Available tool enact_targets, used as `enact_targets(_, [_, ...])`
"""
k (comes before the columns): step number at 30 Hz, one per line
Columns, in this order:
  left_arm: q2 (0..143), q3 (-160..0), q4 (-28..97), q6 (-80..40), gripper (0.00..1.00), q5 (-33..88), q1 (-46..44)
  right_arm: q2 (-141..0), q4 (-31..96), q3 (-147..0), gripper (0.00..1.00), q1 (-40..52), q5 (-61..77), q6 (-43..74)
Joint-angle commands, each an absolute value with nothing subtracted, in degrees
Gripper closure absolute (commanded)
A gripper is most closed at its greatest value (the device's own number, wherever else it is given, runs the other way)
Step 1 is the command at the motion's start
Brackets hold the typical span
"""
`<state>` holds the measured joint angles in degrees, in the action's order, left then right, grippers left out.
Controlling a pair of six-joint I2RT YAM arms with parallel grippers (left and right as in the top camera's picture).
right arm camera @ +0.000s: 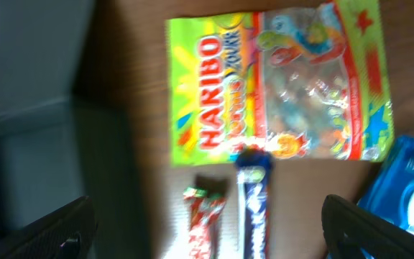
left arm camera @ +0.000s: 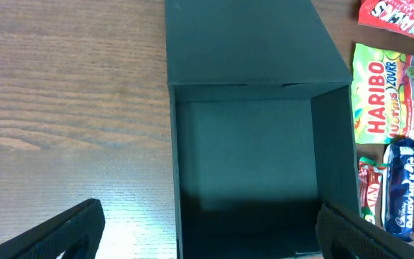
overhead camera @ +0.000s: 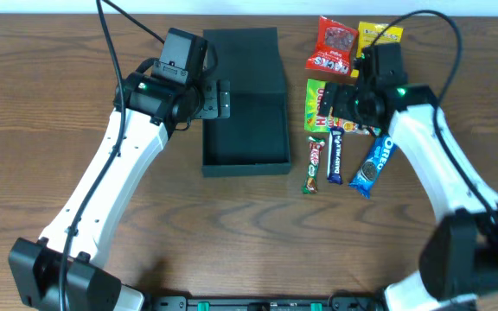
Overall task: Pack container
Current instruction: 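Grasp the green Haribo bag with the right gripper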
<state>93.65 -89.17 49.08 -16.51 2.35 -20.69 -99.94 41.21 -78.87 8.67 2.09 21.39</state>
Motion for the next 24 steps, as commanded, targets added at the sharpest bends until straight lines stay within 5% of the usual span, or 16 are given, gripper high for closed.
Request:
enact_targets(1, [93.7, -89.5, 49.3, -16.8, 0.05, 1.5, -20.5, -104.6, 41.6, -83.0, 0.01, 7.6, -4.3, 20.1])
enact_targets(12, [93.7, -89.5, 49.2, -16.8, 0.05, 1.5, -20.5, -118.3, 32.8, -84.2, 0.08, 3.4, -4.5, 19.0])
enact_targets(18, [93.7, -89.5, 49.3, -16.8, 0.05, 1.5, -20.5, -123.6, 32.1, -84.2, 0.21, 3.4, -4.4, 17.1])
enact_targets(22, [93.7, -89.5, 49.3, -16.8, 0.05, 1.5, -20.5, -126.7, 33.1, -84.2, 0.44, 3.4, -4.0, 17.1])
enact_targets(24, [93.7, -89.5, 49.3, -16.8, 0.05, 1.5, -20.5, -127.1, 33.9, -84.2, 0.66, 3.4, -4.1, 17.1])
